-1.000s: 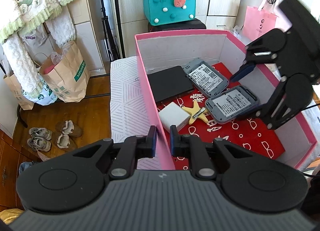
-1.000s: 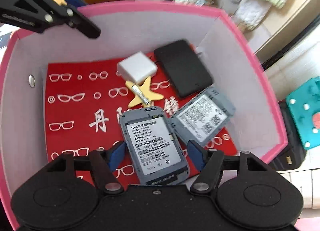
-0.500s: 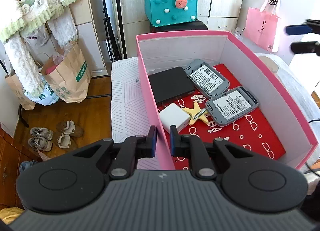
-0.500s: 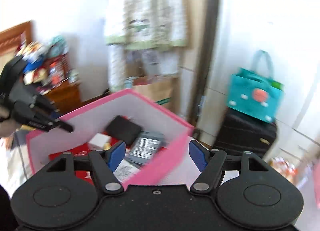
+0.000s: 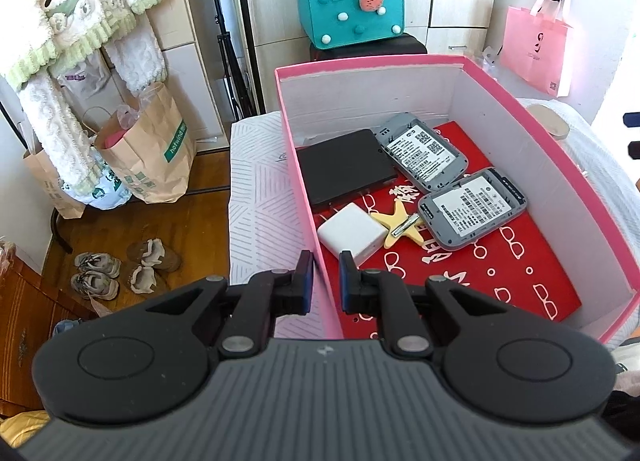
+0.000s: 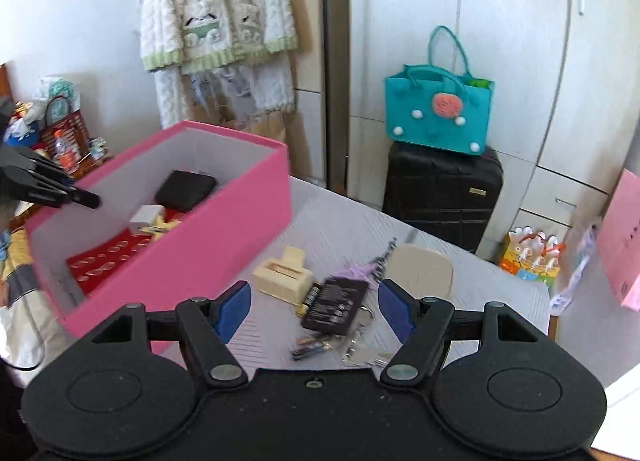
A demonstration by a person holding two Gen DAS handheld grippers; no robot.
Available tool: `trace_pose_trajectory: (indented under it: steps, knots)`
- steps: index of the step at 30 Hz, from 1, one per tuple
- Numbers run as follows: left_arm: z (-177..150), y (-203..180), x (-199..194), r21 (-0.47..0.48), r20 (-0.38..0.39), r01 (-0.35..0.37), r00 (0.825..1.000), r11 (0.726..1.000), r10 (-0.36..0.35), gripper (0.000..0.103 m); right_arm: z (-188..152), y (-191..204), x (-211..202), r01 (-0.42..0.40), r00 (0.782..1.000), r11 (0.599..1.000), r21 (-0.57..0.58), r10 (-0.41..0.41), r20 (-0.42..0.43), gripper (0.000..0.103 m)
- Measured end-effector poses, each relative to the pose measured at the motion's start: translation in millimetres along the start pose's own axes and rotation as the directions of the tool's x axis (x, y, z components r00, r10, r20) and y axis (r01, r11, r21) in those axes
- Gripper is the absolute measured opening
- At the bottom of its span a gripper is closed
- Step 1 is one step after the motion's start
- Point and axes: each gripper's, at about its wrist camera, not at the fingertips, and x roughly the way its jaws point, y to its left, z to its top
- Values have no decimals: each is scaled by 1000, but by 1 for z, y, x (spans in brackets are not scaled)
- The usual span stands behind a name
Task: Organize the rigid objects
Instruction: 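Move the open right tool back to the black phone battery, then grasp the black phone battery with the right tool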
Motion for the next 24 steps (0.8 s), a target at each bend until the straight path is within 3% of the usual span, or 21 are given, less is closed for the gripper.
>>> trace_pose_trajectory:
  steps: [2,9,12,16,20,24]
  knots:
    - [1,-1,0,-2,-3,-4,1000,1000,4,12,-12,-4,15,5,1000,1000,-1,-5,14,75]
    - [3,-3,2,-2,-19,-17,1000,1000,17,12,-26,-31,78,-12,995,983,182,30,-94,72]
    - [4,-2,4,-8,-28,-18,999,1000,18,12,-27,-37,91,-43,994,970,240,67,-92,59]
    - [5,-2,6,-15,-36,-20,999,1000,19,12,-23,-30,105,-55,993,979,194,75,-96,45]
    - [5,-3,7,-16,-42,-26,999,1000,25,12,-21,-28,101,-50,996,982,182,62,-60,22]
    - [5,-2,7,-16,-43,-26,999,1000,25,12,-17,-33,91,-129,990,964,232,138,-20,14]
